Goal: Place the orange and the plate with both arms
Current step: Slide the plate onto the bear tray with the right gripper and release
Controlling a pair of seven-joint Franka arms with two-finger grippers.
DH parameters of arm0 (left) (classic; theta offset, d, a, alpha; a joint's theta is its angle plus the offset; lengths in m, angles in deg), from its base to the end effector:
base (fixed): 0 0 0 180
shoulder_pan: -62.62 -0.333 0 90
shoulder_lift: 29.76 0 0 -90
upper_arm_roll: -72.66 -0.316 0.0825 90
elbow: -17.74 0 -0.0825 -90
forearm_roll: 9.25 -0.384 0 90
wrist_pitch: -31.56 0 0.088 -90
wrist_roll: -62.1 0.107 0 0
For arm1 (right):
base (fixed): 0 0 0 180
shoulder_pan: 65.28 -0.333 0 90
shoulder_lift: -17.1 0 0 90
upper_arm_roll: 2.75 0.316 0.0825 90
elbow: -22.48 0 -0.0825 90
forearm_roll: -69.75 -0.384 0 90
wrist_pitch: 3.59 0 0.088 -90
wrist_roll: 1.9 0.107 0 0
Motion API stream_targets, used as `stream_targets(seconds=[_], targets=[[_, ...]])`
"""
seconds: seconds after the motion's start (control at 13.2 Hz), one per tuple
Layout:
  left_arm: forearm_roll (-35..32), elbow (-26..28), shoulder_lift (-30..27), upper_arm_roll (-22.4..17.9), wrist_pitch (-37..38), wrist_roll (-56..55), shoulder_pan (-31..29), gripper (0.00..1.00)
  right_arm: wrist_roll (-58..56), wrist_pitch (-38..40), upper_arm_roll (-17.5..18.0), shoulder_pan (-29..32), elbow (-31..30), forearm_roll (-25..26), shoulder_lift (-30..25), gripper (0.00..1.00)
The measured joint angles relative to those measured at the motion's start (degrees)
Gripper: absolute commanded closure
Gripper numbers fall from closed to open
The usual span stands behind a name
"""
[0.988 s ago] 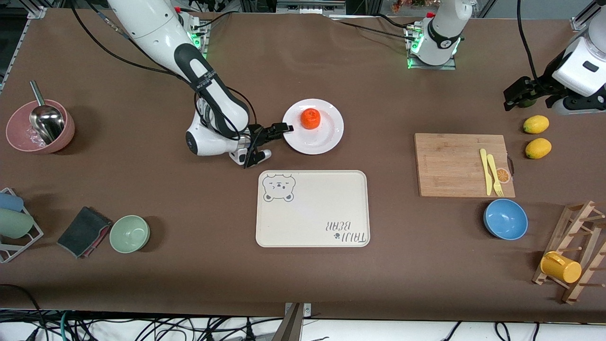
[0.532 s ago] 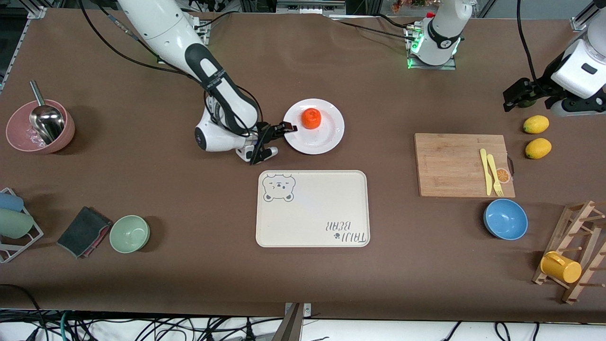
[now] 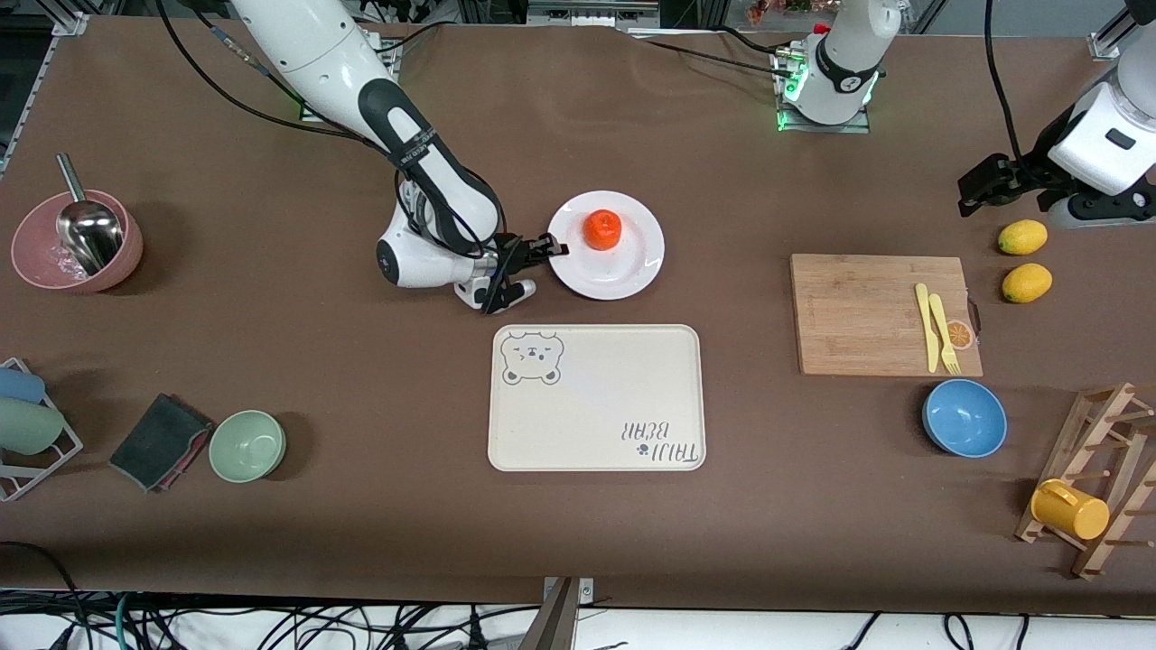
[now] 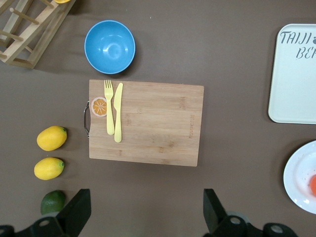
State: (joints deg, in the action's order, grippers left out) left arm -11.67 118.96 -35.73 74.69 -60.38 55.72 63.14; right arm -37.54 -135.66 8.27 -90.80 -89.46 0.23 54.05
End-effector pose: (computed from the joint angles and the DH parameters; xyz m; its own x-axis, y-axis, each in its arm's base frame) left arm 0.5205 -0.0196 0.5911 0.9965 0.0657 -0.0524 0.0630 -0.9967 -0.0519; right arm 0.4645 0.3684 0.1376 0.9421 0.2935 -0.1620 0.0675 -0.6393 -0.7660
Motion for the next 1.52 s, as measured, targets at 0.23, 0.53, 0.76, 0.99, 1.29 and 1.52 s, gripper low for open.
stream_targets(seconds=[0.23, 0.53, 0.76, 0.99, 1.29, 1.52], targets=[[2.1, -0.1, 0.0, 0.0, 0.0, 0.0, -0.2, 0.00, 3.9, 2.2, -0.6, 2.4, 5.1, -0.2, -0.3, 1.00], [2.5, -0.1, 0.1, -0.1, 0.1, 0.0, -0.2, 0.00, 9.5, 3.3, -1.5, 5.3, 17.3, -0.2, 4.9, 1.00], [2.5, -0.2, 0.2, -0.1, 0.3, 0.0, -0.2, 0.00, 12.8, 2.7, -2.1, 6.7, 28.2, -0.2, 12.8, 1.00], [2.5, -0.2, 0.4, -0.1, 0.3, 0.0, -0.3, 0.00, 13.2, 0.4, -2.0, 6.4, 34.8, -0.2, 18.8, 1.00], [2.5, -0.2, 0.4, -0.1, 0.4, 0.0, -0.3, 0.00, 13.5, -1.9, -1.4, 4.3, 38.5, -0.2, 22.7, 0.00], [2.5, -0.2, 0.5, -0.1, 0.4, 0.0, -0.3, 0.00, 13.4, -3.3, -1.6, 3.7, 39.8, 2.3, 22.7, 0.00]])
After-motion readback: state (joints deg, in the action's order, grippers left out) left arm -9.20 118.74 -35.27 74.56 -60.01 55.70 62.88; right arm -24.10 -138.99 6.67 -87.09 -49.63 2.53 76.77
